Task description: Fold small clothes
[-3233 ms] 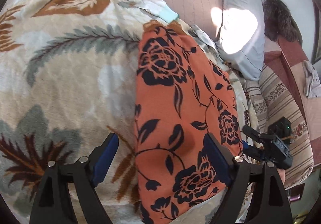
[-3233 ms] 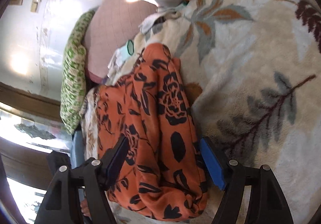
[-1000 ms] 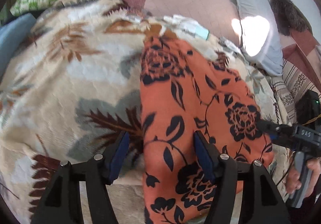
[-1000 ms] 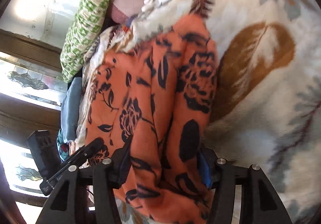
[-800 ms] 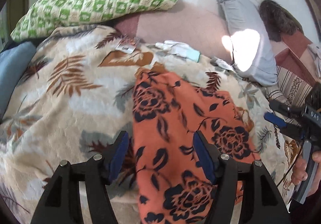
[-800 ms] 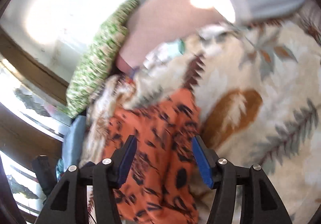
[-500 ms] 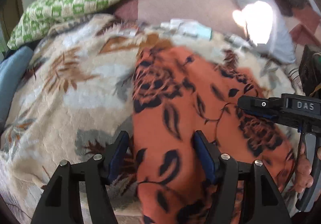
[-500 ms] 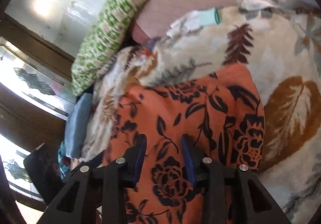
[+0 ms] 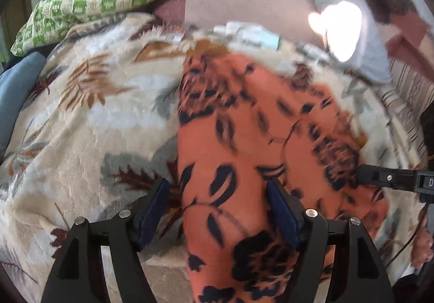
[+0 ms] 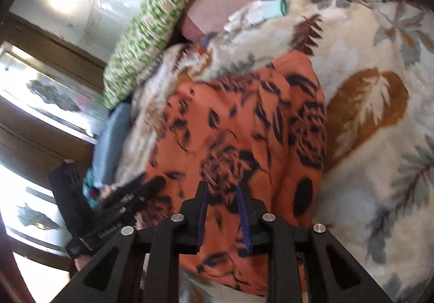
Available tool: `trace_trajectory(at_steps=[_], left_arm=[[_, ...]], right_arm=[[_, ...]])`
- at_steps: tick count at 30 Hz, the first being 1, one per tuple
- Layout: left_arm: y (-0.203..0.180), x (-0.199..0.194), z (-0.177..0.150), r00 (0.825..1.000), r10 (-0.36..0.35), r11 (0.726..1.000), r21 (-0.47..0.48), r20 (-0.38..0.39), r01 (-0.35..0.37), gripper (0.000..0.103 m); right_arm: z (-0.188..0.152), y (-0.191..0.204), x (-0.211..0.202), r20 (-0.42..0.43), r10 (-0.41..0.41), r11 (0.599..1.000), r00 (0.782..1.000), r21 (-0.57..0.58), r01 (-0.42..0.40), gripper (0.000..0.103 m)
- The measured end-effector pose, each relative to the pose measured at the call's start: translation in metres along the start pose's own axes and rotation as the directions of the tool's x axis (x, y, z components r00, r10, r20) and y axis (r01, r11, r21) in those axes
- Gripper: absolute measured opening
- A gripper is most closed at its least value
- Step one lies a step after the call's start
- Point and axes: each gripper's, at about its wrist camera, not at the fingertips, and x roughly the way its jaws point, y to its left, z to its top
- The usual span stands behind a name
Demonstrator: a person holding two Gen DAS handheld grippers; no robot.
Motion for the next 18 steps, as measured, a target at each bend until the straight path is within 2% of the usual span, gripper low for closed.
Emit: trace_trajectory(at_steps=[2,4,6,8,12,15,17,18], left_arm=[[0.008,0.002,-0.003,0.999,-0.041,0.997,-0.063,-0.007,0.041,0.075],[0.01,-0.007,-0.001,0.998,-0.064,0.994,-0.086,0.006,0.064,0.075],[0.007,-0.02,0.002,0.997,-0.053,0.996,-0.074,0.059,0.058,0.075],[0.004,-0.032,0.004,0.995,-0.047,0.996,-0.068,0.091,0.054,0.075],[-0.007,-0.049,-0.002,0.995,-0.005,0.999,-0.035,0.099,0.009,0.082],[-0.012,-0.045,-0.016,0.996,0.065,0.998,0.01,0.061,-0.066,0.084],[-0.012,-0.03,-0.03,0.995,0.096,0.995,0.021,-0.013,-0.095,0.084],[-0.01,-0.022,-0.035,0.994,0.096,0.995,0.021,-0.044,-0.095,0.084]], right_arm=[[-0.005,-0.013,0.018,-0.047,-0.017,0.999,0.999,0.041,0.019,0.024],[-0.008,-0.018,0.016,-0.027,-0.004,0.998,1.0,0.07,0.006,0.024],[-0.007,-0.002,0.005,0.01,-0.034,0.999,0.999,0.003,0.034,0.025],[-0.008,0.014,-0.003,0.049,-0.016,0.998,0.999,-0.055,0.019,0.025],[-0.012,0.029,-0.006,0.045,0.015,0.996,0.999,-0.086,-0.011,0.025],[-0.026,0.029,-0.007,0.021,-0.005,0.996,1.0,-0.083,0.007,0.025],[-0.036,0.021,0.002,-0.025,-0.066,0.996,0.997,-0.053,0.065,0.024],[-0.04,0.013,0.007,-0.047,-0.07,0.997,0.996,-0.023,0.069,0.024]])
